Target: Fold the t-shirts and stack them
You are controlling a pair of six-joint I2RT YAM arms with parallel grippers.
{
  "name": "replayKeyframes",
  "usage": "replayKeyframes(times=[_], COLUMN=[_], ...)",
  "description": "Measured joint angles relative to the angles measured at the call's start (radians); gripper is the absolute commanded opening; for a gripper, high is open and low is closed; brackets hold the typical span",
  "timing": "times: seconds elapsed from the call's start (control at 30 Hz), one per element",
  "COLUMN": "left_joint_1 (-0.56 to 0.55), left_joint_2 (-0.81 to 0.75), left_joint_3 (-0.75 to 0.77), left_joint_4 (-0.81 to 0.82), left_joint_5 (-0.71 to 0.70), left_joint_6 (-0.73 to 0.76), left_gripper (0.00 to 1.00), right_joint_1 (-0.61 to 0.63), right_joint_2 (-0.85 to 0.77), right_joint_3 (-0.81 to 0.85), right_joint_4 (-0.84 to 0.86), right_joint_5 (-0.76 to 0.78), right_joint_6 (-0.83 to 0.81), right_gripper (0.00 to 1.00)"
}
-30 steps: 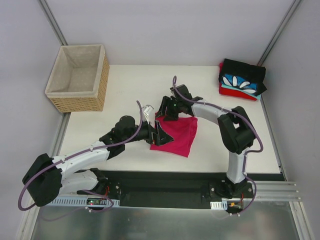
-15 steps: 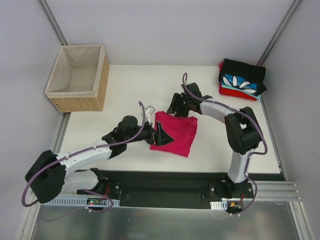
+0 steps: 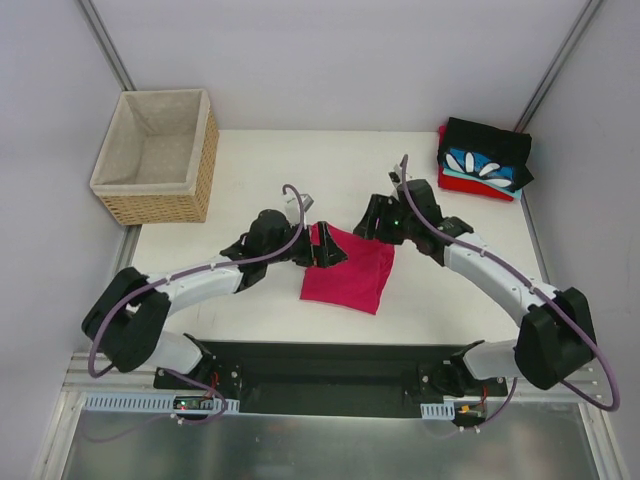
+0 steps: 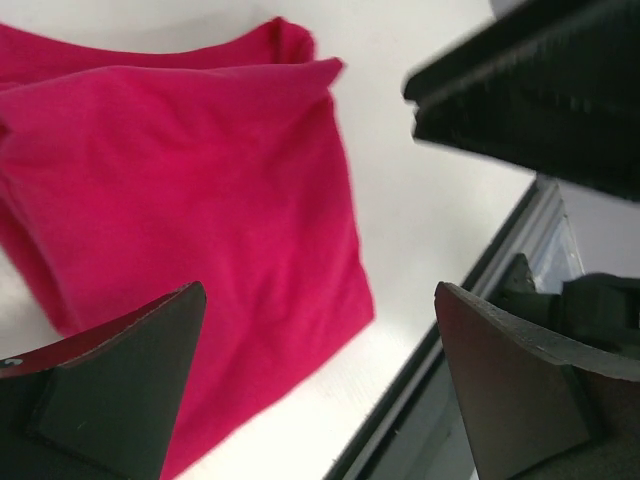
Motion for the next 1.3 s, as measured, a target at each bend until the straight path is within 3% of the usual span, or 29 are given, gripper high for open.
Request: replayKeyframes(times=[0.5,1.07,1.3], left_joint_1=[0.087,0.100,0.100], left_joint_2=[0.274,0.288,0.268], left_joint_3=[0.050,-0.001,-0.021], left_joint_4=[0.154,0.218,0.220], left_joint_5=[0.063,0.095,0.096], left_joint_6=[-0.003,-0.006,-0.007], left_gripper=[0.99,0.99,0.99], right_joint_1=[-0.003,-0.084,-0.084], right_joint_2=[0.151,0.261,0.224], right_joint_3=[-0.066,-0.183,-0.183], right_joint_4=[0.006,0.169,0.121], right_joint_5=[0.019,0.010,0.036], right_joint_6=[-0.001,0.052,0.046], right_gripper=[0.57,0.55,0.55])
